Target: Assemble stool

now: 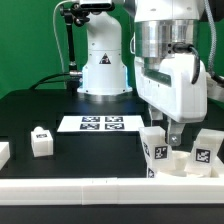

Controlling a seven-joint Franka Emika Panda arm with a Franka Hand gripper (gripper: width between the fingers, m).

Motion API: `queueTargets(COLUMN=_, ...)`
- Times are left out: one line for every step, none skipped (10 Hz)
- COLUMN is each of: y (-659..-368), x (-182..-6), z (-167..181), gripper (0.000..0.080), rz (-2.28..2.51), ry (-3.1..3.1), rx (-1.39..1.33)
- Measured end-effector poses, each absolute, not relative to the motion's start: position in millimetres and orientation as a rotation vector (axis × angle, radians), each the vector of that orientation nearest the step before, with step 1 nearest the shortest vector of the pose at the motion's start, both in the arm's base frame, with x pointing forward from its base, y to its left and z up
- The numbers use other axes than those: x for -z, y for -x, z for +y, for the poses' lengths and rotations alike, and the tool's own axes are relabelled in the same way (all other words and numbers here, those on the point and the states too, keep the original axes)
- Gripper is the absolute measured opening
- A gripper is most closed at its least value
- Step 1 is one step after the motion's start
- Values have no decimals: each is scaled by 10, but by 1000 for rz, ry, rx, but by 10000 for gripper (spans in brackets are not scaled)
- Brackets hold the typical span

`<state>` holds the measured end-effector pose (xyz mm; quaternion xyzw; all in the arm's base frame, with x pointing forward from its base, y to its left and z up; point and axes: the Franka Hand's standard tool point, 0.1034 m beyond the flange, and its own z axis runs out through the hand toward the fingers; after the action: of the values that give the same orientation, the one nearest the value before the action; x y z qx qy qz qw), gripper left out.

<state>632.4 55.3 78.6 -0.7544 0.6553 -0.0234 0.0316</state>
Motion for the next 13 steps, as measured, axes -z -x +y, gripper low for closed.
queueTargets(y=-6305, x=-822, z=520, gripper=624, rz=1885, ry=2446, rx=65)
queueTargets(y=-6301, x=-890, z=447, gripper=642, rz=1720, ry=2575, rx=71)
queueTargets(y=-6289, x=-933, z=351, gripper=647, rz=1537, ry=2702, rx=63)
queueTargets(y=-6280, x=-940, z=285, gripper=647, rz=1500, ry=2733, rx=41)
queueTargets(y=-6279, x=-927, z=319, gripper=649, rz=1505, ry=2730, rx=43)
queueTargets(y=-6277, x=-924, z=333, gripper=649, rz=1496, ry=2735, rx=42)
queueTargets(y=-6276, x=-922, z=329, gripper=649, rz=1496, ry=2736, rx=42)
queueTargets(y=-6276, x=-921, z=332, gripper=649, rz=1495, ry=2736, rx=41)
queueTargets(y=-6275, x=-920, z=332, gripper=649, rz=1493, ry=2738, rx=41)
queueTargets(y=-6270, x=-916, z=322, gripper=649, rz=1449, ry=2762, rx=43)
queueTargets(y=-6251, x=-910, z=268, gripper=649, rz=1252, ry=2860, rx=53)
queueTargets(y=-6249, x=-984, z=203, gripper=649, rz=1112, ry=2914, rx=65)
queueTargets(y=-6217, x=-1095, z=145, gripper=649, rz=1028, ry=2939, rx=79)
